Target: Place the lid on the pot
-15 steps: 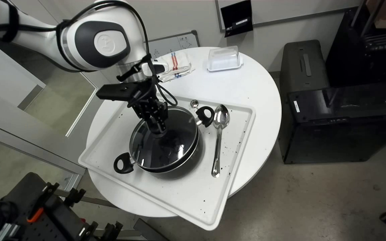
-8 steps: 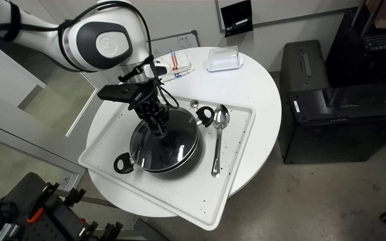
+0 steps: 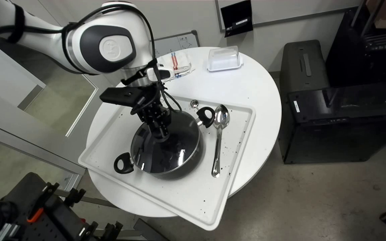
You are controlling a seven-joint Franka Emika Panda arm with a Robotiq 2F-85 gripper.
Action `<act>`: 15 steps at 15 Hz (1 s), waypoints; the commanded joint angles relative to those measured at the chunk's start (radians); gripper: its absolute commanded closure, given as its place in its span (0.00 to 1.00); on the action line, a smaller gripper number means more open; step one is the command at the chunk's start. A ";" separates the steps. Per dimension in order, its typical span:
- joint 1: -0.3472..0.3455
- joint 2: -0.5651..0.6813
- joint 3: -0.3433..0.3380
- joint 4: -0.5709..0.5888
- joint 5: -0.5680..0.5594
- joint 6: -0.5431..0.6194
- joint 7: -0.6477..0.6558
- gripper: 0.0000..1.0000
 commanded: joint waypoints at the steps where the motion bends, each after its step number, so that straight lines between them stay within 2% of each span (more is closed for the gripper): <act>1: -0.005 -0.009 -0.005 -0.001 0.021 -0.025 -0.030 0.75; 15: 0.008 0.001 0.000 0.013 0.017 -0.019 -0.022 0.75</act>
